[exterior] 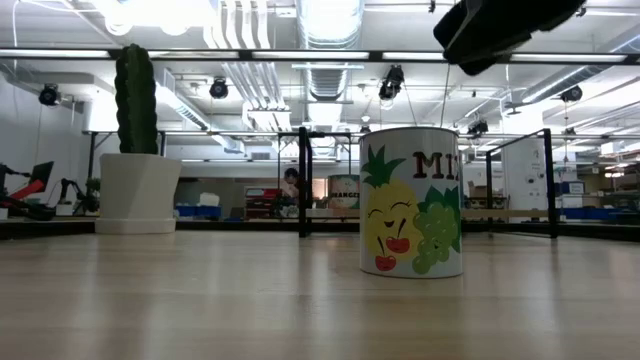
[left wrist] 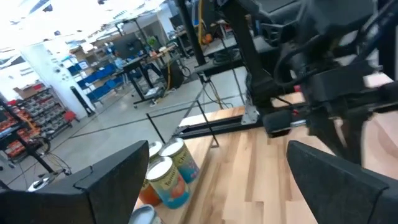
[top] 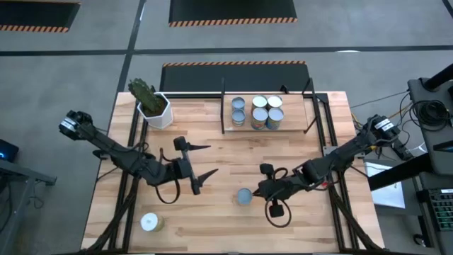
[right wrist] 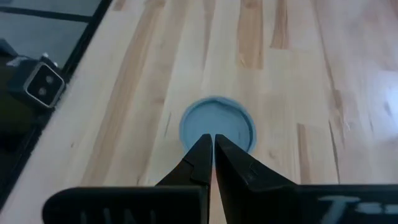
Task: Pick and place cans onto a shelf
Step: Put the canned oranges on the shelf
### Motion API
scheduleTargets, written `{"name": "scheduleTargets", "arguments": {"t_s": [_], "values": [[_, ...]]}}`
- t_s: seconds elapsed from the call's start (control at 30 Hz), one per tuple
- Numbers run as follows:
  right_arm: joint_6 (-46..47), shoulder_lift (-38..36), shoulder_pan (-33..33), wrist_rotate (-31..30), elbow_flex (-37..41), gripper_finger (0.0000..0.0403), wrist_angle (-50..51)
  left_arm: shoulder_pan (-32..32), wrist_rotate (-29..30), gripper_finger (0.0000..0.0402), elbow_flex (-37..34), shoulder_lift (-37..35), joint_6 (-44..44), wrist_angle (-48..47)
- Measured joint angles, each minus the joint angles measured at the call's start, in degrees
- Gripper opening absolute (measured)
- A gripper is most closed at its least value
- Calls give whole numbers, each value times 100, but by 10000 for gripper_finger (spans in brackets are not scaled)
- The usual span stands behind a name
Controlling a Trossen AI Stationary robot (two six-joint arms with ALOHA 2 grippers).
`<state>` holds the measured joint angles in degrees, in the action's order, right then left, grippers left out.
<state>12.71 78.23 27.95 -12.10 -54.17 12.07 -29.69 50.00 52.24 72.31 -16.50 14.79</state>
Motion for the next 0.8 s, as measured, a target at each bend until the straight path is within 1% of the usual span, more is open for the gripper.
{"name": "scheduleTargets", "arguments": {"t_s": [0.13,0.27,0.37,0.47,0.5,0.53,0.67,0.73,0.8], "values": [[-26,112,-3,-15,122,9,-247,-300,208,361,127,-14,312,-372],[-387,144,19,-211,126,9,-533,-727,764,362,281,-7,822,-862],[-776,90,32,-299,126,9,-737,-976,1068,362,429,41,1374,-1363],[-1113,-72,32,-308,126,9,-843,-1045,1160,362,798,111,2278,-2198],[-1247,-142,32,-310,126,9,-828,-1042,1080,362,1001,148,2692,-2640],[-1392,-208,30,-323,126,9,-823,-1006,882,362,1228,203,3115,-3117],[-2170,-441,30,-689,128,9,-955,-824,-248,362,2322,643,4844,-5483],[-2527,-561,30,-753,126,9,-1164,-811,-664,362,2816,907,5683,-6651],[-2776,-664,28,-761,126,9,-1304,-822,-1033,362,3210,1176,6550,-7573]]}}
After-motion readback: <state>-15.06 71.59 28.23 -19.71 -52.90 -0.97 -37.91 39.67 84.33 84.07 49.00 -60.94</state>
